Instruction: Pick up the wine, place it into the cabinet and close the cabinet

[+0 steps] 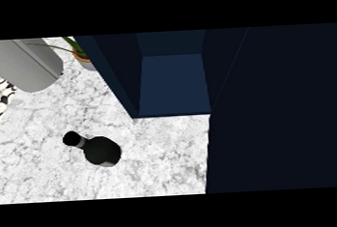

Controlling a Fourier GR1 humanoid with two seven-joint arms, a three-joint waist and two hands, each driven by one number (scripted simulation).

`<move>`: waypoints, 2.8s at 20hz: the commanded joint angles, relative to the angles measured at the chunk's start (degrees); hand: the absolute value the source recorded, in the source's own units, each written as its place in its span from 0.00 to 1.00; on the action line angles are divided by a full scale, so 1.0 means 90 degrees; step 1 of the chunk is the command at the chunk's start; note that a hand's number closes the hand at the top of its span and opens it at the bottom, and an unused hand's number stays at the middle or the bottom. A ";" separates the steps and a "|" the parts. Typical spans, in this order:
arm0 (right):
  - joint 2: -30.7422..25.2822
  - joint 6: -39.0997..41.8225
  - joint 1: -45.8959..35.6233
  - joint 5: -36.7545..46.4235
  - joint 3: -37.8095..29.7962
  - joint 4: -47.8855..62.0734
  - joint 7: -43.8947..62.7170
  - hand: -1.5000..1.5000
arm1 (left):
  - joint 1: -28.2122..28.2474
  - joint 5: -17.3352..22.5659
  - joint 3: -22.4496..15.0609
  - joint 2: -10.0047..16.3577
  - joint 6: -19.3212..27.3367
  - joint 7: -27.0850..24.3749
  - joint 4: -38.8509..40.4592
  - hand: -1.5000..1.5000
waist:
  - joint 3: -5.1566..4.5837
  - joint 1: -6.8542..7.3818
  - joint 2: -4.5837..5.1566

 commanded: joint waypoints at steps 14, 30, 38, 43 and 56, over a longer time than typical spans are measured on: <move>-0.0188 -0.0343 0.0235 -0.0073 0.0080 -0.1336 0.0447 0.00 | -0.0542 -0.0776 0.0441 0.0014 -0.0136 -0.0181 0.0998 0.00 | 0.0004 -0.0091 0.0025; -0.0203 0.0098 0.0826 -0.0364 0.0022 -0.0821 -0.0508 0.00 | -0.0716 -0.3310 -0.0902 -0.1070 -0.1964 -0.1285 0.2969 0.00 | 0.0008 -0.0107 0.0026; -0.0044 -0.0088 0.0347 -0.0149 0.0027 -0.0879 -0.0218 0.00 | -0.1131 -0.5385 -0.0960 -0.1732 -0.2070 -0.3069 0.4384 0.00 | -0.0001 -0.0095 0.0038; -0.0180 0.0204 0.0808 -0.0406 -0.0168 -0.0897 -0.0412 0.00 | -0.1315 -0.5935 -0.0834 -0.1577 -0.2412 -0.3937 0.5645 0.00 | 0.0001 -0.0096 0.0036; -0.0048 0.0480 0.0943 -0.0576 -0.0242 -0.0910 -0.0536 0.00 | -0.1858 -0.7221 -0.1321 -0.1877 -0.2885 -0.5827 0.8395 0.00 | -0.0010 -0.0141 0.0054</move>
